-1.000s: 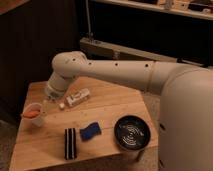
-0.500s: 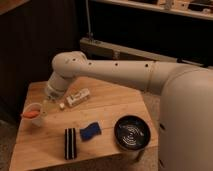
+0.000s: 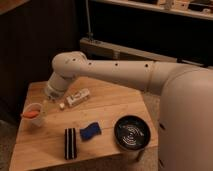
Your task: Push the ceramic bowl across the table
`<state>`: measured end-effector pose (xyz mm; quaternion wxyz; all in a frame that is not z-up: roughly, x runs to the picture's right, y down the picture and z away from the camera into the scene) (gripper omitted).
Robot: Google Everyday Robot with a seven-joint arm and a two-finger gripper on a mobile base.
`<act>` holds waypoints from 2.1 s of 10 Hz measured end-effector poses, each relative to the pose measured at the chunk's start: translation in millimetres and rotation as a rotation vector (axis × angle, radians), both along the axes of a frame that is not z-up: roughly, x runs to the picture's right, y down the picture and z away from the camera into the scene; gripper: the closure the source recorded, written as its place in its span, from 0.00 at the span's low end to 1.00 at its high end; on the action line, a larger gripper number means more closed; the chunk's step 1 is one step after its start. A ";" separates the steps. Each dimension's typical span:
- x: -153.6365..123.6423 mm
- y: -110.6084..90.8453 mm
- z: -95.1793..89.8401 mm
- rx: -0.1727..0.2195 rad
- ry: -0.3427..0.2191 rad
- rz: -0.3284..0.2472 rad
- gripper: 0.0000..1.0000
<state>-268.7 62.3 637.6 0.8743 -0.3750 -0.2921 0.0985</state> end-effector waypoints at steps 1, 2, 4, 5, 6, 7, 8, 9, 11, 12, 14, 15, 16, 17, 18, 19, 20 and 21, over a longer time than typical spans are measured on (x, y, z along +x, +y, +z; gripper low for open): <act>0.0 0.0 0.0 0.000 0.000 0.000 0.40; 0.0 0.0 0.0 0.000 0.000 0.000 0.40; -0.1 0.0 -0.1 0.000 0.000 0.000 0.40; 1.2 0.1 0.3 0.001 0.007 0.001 0.40; 4.7 0.8 2.3 -0.001 0.035 0.004 0.40; 13.9 7.3 7.7 -0.016 0.092 0.006 0.40; 26.4 15.3 13.6 -0.033 0.138 0.011 0.40; 44.0 26.7 21.1 -0.056 0.187 0.021 0.40; 89.1 56.3 36.0 -0.107 0.281 0.047 0.40; 113.7 73.5 43.9 -0.138 0.325 0.063 0.40; 172.4 109.6 59.9 -0.207 0.419 0.109 0.40; 194.3 120.5 63.9 -0.229 0.453 0.126 0.40; 218.2 130.2 66.8 -0.250 0.490 0.146 0.40; 247.8 140.2 69.8 -0.276 0.536 0.173 0.40; 272.8 147.8 71.0 -0.298 0.575 0.197 0.40; 295.3 154.0 71.1 -0.315 0.607 0.220 0.40; 329.9 162.0 70.3 -0.336 0.656 0.255 0.40; 347.7 166.3 69.1 -0.348 0.683 0.269 0.40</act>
